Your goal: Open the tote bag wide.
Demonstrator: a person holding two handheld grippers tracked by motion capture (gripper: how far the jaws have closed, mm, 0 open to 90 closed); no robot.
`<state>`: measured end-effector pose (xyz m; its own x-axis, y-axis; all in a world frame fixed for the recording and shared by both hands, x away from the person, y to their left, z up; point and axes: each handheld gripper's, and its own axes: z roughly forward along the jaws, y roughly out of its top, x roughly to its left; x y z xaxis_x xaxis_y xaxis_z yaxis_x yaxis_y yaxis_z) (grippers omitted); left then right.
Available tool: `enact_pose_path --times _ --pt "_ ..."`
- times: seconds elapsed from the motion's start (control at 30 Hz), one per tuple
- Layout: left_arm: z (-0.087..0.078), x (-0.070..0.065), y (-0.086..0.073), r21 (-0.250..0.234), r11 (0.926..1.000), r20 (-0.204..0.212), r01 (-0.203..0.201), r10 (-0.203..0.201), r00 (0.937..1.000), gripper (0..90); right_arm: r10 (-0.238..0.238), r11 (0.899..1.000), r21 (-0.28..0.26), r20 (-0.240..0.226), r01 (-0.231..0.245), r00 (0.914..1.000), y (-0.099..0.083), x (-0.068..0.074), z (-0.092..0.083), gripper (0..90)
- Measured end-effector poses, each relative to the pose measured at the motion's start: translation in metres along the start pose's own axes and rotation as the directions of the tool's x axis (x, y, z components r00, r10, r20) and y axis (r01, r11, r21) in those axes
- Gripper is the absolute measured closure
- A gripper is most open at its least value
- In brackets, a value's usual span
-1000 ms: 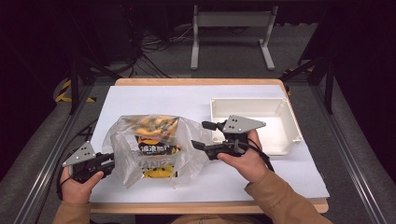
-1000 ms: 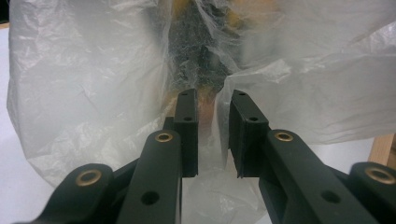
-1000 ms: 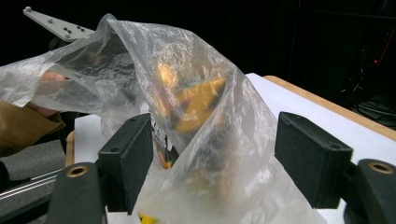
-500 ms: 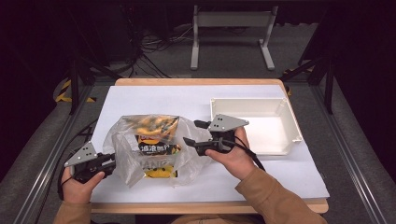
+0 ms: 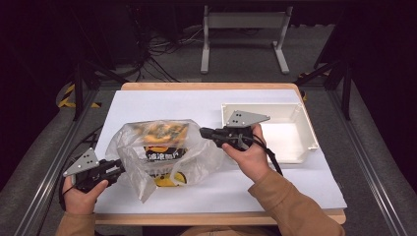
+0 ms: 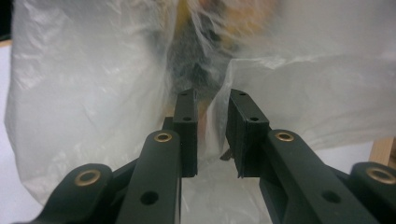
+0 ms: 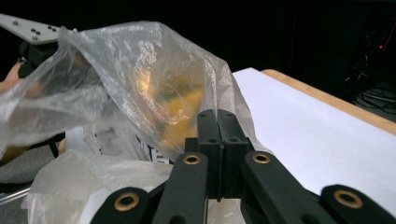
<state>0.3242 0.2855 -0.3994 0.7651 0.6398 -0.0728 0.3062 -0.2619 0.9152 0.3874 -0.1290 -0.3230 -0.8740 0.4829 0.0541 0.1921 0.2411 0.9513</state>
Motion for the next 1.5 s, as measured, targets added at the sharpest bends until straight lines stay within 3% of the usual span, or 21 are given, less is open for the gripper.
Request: enact_pose_path --times 0.13,0.27,0.33,0.4,0.5,0.63,0.77,0.9,1.1,1.3,1.5 --pt "-0.002 0.001 0.006 -0.022 0.9997 0.001 0.007 -0.007 1.0000 74.4 0.026 1.000 -0.016 -0.011 -0.026 0.9996 0.009 -0.006 -0.001 89.7" --pt "-0.003 0.001 0.012 -0.027 0.9996 -0.008 -0.010 0.010 0.9999 74.3 0.067 0.997 -0.036 -0.021 -0.067 0.9976 0.017 -0.012 0.000 89.5" --pt "-0.003 0.001 0.017 -0.016 0.9997 -0.039 -0.020 0.020 0.9991 74.2 0.089 0.995 -0.046 -0.032 -0.090 0.9955 0.020 -0.017 0.000 89.4" --pt "-0.004 0.001 0.019 -0.026 0.9994 -0.039 -0.023 0.022 0.9990 74.2 0.107 0.992 -0.058 -0.031 -0.109 0.9938 0.022 -0.021 0.000 89.1" --pt "-0.005 0.003 0.021 -0.036 0.9993 -0.037 -0.009 0.008 0.9993 74.2 0.118 0.991 -0.067 -0.026 -0.119 0.9927 0.024 -0.024 0.000 89.1" --pt "-0.004 0.007 0.020 -0.045 0.9989 -0.036 0.007 -0.009 0.9993 75.0 0.164 0.982 -0.082 -0.043 -0.167 0.9855 0.026 -0.033 0.006 89.6" --pt "-0.001 0.008 0.019 -0.037 0.9993 -0.034 0.009 -0.010 0.9994 75.5 0.178 0.980 -0.083 -0.023 -0.179 0.9838 0.025 -0.039 0.012 89.8" --pt "0.004 0.010 0.018 -0.018 0.9996 -0.038 0.022 -0.022 0.9990 75.4 0.136 0.989 -0.056 0.031 -0.134 0.9902 0.021 -0.042 0.021 89.8" --pt "0.011 0.011 0.017 0.021 0.9996 -0.045 0.018 -0.017 0.9988 75.4 0.103 0.995 0.005 0.065 -0.103 0.9926 0.008 -0.045 0.036 89.7" --pt "0.015 0.013 0.014 0.039 0.9989 -0.045 0.027 -0.025 0.9987 75.4 0.091 0.989 0.107 0.082 -0.100 0.9925 -0.007 -0.044 0.051 89.6" --pt "0.019 0.020 0.007 0.065 0.9967 -0.064 0.049 -0.045 0.9970 75.4 0.090 0.984 0.149 0.086 -0.102 0.9923 -0.018 -0.043 0.056 89.2"
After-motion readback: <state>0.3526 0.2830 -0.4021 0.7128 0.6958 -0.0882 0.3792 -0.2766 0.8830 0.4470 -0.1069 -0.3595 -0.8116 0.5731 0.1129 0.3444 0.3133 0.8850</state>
